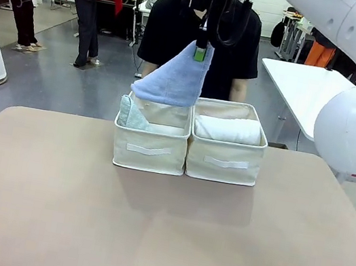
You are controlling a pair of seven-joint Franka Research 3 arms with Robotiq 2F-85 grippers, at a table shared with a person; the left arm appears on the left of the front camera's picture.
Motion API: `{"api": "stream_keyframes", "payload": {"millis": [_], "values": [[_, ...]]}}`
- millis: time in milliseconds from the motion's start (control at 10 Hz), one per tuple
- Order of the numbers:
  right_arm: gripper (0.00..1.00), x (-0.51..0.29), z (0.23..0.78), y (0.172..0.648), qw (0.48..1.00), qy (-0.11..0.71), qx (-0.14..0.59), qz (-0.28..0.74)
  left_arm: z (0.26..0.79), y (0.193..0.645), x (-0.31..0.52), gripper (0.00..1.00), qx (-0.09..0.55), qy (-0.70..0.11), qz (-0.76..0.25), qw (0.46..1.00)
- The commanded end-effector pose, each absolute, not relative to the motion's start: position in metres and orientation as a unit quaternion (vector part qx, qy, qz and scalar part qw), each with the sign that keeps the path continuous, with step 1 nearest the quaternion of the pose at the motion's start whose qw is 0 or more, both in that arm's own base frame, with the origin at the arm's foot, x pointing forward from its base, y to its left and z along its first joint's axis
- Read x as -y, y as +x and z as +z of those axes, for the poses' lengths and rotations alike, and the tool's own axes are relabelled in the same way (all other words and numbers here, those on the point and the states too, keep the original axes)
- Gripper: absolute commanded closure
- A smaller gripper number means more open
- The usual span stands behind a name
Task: Sort the towels based on their folding style.
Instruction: Pick up another triangle-folded towel from the table and place it in the left Fabric basket.
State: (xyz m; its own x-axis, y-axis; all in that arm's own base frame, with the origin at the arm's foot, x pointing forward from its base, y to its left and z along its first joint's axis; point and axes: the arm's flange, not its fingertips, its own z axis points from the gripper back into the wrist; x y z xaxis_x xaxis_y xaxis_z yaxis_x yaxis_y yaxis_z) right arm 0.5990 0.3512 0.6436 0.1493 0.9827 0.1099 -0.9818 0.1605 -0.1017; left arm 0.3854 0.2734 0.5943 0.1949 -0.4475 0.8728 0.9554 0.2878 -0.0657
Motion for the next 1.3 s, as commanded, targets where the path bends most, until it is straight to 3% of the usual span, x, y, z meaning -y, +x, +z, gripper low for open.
{"api": "stream_keyframes", "payload": {"millis": [0, 1200], "values": [[0.83, -0.363, 0.647, 0.615, 0.752, -0.022, 0.084, 0.654, 0.594, 0.383, -0.275, 0.00, 0.395, -0.323, -0.506, 0.695], [0.83, -0.381, 0.573, 0.664, 0.760, -0.015, 0.059, 0.647, 0.594, 0.383, -0.275, 0.00, 0.395, -0.323, -0.506, 0.695]]}}
